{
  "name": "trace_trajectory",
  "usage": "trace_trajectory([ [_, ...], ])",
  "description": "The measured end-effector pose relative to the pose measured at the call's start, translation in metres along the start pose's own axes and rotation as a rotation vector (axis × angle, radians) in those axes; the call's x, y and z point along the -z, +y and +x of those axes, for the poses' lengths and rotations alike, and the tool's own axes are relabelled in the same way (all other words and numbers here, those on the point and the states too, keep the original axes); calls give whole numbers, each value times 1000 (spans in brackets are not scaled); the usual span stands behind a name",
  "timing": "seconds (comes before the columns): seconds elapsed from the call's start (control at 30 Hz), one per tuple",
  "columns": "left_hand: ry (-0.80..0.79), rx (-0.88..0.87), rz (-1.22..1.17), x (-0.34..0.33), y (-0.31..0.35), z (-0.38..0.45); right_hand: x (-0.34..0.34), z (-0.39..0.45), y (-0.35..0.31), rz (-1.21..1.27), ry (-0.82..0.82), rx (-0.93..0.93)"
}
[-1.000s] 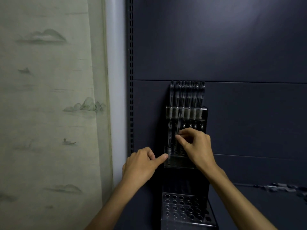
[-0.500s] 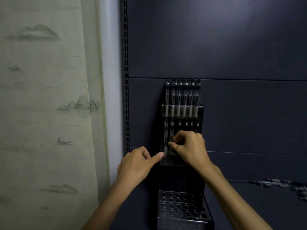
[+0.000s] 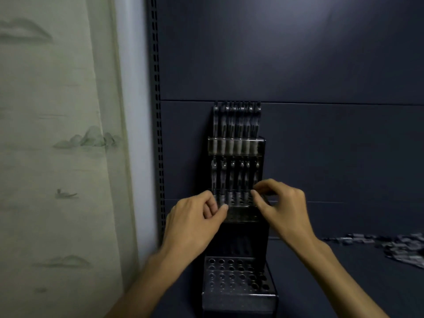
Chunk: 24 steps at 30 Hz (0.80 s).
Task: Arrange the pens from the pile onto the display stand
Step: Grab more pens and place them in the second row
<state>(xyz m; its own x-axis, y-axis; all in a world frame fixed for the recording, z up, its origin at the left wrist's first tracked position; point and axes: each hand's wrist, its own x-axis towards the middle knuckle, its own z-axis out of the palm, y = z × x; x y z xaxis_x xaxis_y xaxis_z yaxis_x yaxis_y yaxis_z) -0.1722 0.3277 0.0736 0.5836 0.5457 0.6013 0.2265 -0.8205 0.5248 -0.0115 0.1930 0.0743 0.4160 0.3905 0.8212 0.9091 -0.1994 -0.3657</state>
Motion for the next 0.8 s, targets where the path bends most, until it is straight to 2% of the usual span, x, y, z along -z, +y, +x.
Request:
trace_trajectory([
  [0.13,24,-87,-21,-27,42,-10,36,-29,43,-57,23,-5],
  [0.3,-18,-146,22,-93,102,-25,80,-56,118,-60,-138,-92],
  [0.53,-110,-92,102,-193,189,-39,154,-79,214,-109,-374,-123],
  [0.8,-139,-97,110,-230,232,-44,188,-80,249,-130,-467,-122],
])
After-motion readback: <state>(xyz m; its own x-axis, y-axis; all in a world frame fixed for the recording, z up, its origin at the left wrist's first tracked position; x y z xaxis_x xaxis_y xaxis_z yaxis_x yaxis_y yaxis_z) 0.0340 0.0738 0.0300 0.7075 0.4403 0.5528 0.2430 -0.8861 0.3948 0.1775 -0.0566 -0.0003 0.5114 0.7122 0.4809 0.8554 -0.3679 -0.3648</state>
